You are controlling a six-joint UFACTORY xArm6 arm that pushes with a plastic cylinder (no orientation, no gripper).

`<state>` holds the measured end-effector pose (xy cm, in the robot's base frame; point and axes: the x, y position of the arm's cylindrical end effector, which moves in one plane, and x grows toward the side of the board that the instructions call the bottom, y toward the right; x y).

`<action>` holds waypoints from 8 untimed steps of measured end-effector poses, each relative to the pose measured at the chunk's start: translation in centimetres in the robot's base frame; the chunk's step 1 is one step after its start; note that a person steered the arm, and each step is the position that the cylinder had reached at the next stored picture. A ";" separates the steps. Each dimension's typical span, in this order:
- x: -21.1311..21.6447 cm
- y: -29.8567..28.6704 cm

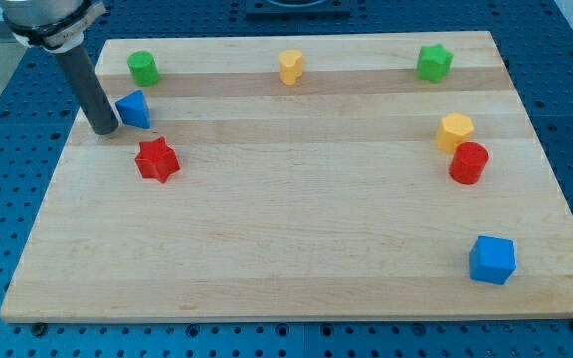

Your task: Push the blue triangle diagonal to the bottom right side of the green circle

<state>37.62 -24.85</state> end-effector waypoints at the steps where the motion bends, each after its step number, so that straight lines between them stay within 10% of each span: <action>1: 0.0 1.3; 8: -2.8 5.0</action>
